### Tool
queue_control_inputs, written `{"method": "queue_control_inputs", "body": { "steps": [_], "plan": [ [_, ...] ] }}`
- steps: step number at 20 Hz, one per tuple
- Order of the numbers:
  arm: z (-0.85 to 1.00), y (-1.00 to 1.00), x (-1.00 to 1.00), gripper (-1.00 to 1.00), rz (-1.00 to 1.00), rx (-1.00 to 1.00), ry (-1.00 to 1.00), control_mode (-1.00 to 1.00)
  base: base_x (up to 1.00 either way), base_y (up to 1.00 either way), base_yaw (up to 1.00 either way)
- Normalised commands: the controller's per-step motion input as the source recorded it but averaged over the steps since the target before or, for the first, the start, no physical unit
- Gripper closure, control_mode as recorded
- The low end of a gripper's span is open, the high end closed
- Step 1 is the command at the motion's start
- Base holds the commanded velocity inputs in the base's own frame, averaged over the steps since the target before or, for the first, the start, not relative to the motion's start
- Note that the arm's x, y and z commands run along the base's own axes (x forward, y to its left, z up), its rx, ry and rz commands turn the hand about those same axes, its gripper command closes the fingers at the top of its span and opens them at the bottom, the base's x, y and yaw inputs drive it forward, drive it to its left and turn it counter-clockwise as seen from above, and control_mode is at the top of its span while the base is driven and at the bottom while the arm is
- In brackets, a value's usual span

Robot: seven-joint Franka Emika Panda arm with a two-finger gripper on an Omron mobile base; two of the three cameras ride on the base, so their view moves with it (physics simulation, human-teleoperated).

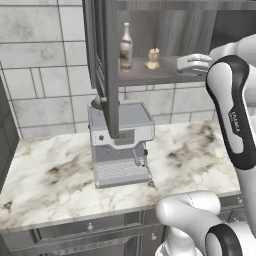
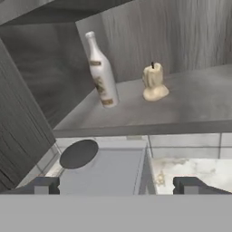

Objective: Get the candle and the liquor from the cabinet and move them to the dining counter.

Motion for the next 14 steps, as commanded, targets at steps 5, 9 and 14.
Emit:
{"method": "queue_control_inputs", "body": {
  "steps": [5,9,14],
  "plan": [
    [-0.1,0.0,0.42,-1.0,-0.08,-0.04,-0.09,-1.0,0.0,0.0,0.0],
    [-0.07,0.0,0.38,-1.0,-0.05,0.0,-0.09,-1.0,0.0,0.0,0.0],
    [-0.01,0.0,0.42,-1.0,-0.02,0.0,-0.03,-1.0,0.0,0.0,0.0]
  ]
}}
